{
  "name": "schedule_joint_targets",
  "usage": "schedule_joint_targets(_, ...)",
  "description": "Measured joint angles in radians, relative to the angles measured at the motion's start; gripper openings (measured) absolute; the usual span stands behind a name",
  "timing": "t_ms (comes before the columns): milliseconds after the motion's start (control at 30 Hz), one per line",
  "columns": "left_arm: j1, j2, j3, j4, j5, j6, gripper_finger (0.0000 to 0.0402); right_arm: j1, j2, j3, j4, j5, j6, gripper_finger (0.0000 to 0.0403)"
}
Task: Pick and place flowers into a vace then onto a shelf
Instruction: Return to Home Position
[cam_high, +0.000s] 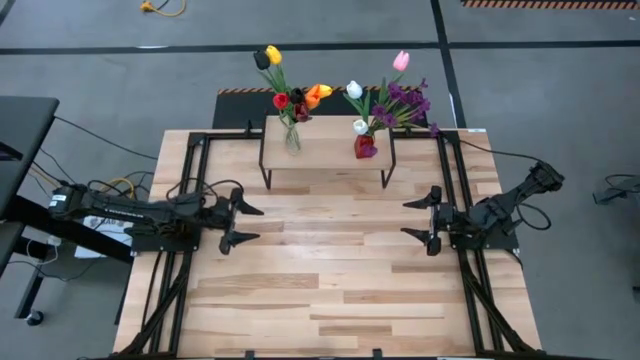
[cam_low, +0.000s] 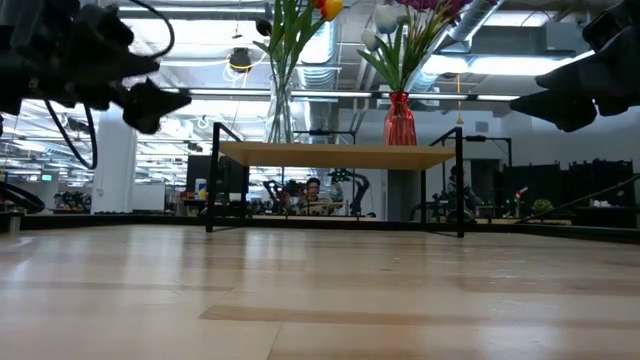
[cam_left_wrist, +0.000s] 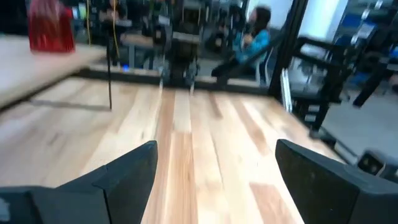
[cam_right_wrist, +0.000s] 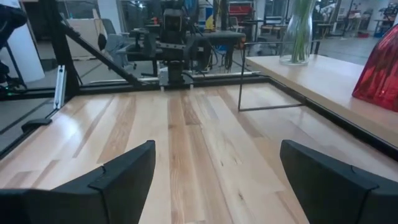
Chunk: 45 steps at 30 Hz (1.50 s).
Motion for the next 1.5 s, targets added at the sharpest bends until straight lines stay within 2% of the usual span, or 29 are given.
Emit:
schedule_joint_targets(200,-0.004,-0.013,0.0,-0.155,0.0,-0.033,0.0315,0.0,0.0,0.0,0.0,0.0,0.0,0.0335)
schedule_joint_targets(433,-0.003,-0.246,0.002,-0.446,0.089,-0.098,0.0315,0.0,0.0,-0.001,0.0,-0.001,0.0,0.0335)
schedule_joint_targets(900,0.002,-0.525,0.013,-0.484,0.032,-0.093,0.0315,0.0,0.0,-0.001,0.0,-0.002,0.0,0.0335)
schedule_joint_targets(1500,0.002,-0.518,0.015,-0.492,0.028,-0.092,0.0315,0.0,0.0,-0.001,0.0,-0.001,0.0,0.0335)
